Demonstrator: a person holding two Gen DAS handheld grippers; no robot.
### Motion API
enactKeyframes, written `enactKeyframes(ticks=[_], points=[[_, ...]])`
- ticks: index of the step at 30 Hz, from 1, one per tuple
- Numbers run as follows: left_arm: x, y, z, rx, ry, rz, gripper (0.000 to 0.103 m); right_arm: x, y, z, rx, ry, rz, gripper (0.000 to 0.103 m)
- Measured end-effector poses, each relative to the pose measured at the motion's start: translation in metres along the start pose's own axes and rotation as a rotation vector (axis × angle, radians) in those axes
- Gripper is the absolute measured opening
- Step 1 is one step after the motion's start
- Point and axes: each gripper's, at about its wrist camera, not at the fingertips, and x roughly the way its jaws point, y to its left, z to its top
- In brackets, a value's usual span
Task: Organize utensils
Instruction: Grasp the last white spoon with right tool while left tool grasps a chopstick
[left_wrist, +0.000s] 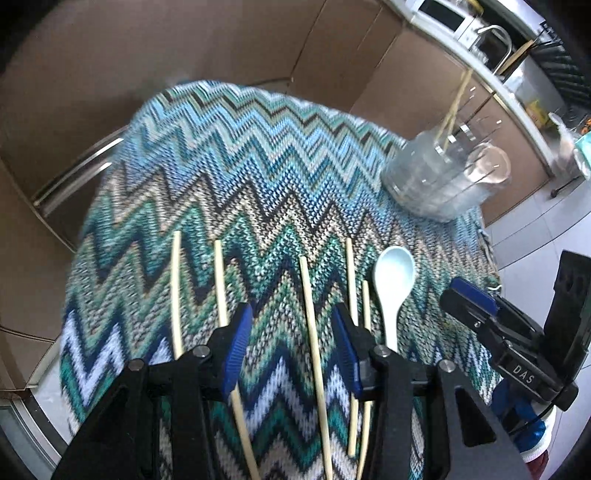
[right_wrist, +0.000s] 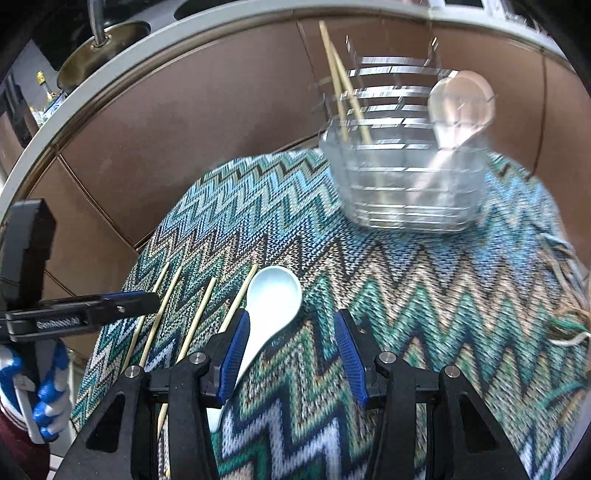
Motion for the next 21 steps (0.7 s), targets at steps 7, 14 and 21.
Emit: enactKeyframes(ticks=[7,14,21], points=[[0.033,-0.006,0.018,0.013,0.094,0.024,0.029,0.040,-0.008,0.016,-0.005,0.073,0.058,0.039],[0.048,-0.017,0.025,0.067,0.123,0.065,0.022,0.064,-0.011,0.020,-0.040,0.130,0.093,0.012],[0.048,-0.017,0.020,0.046,0.079,0.060,0.006,0.052,-0.005,0.016,-0.092,0.096,0.071,0.008]])
